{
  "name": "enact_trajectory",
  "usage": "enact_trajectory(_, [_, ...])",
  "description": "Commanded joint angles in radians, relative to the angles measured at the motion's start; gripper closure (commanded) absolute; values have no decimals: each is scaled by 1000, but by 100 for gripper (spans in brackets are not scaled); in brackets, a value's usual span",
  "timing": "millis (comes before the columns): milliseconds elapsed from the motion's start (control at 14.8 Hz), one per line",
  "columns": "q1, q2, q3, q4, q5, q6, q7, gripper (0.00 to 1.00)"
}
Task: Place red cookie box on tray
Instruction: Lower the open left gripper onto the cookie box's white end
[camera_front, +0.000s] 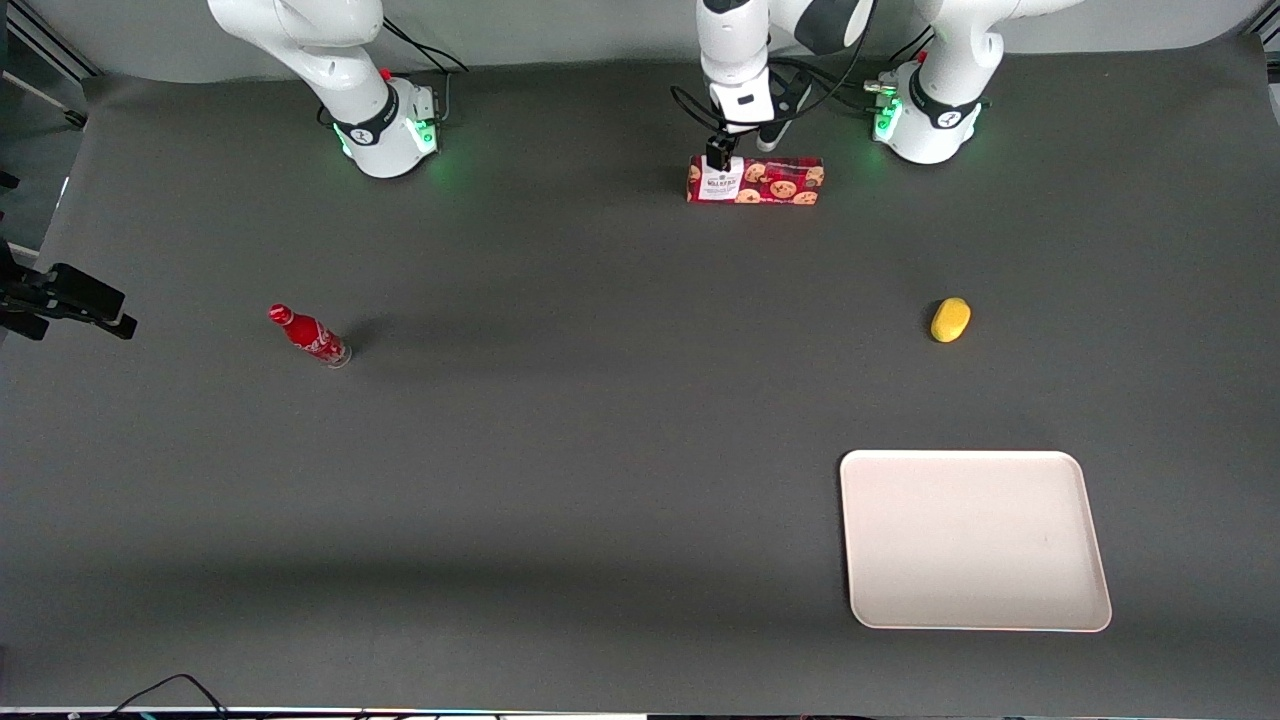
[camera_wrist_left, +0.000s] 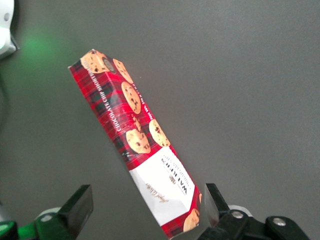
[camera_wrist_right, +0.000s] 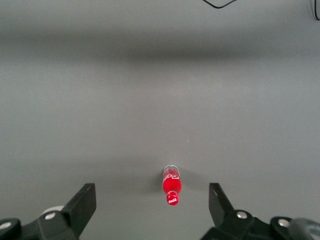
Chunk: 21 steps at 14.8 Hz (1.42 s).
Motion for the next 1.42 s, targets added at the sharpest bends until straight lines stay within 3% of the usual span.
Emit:
enact_trajectory(0, [65,-6,-81,2,6,24,2,0])
enact_trajectory(745, [100,-13,-224,-11,49,84,2,0])
enact_trajectory(1354, [301,-38,-443,-10,49,167,3,0])
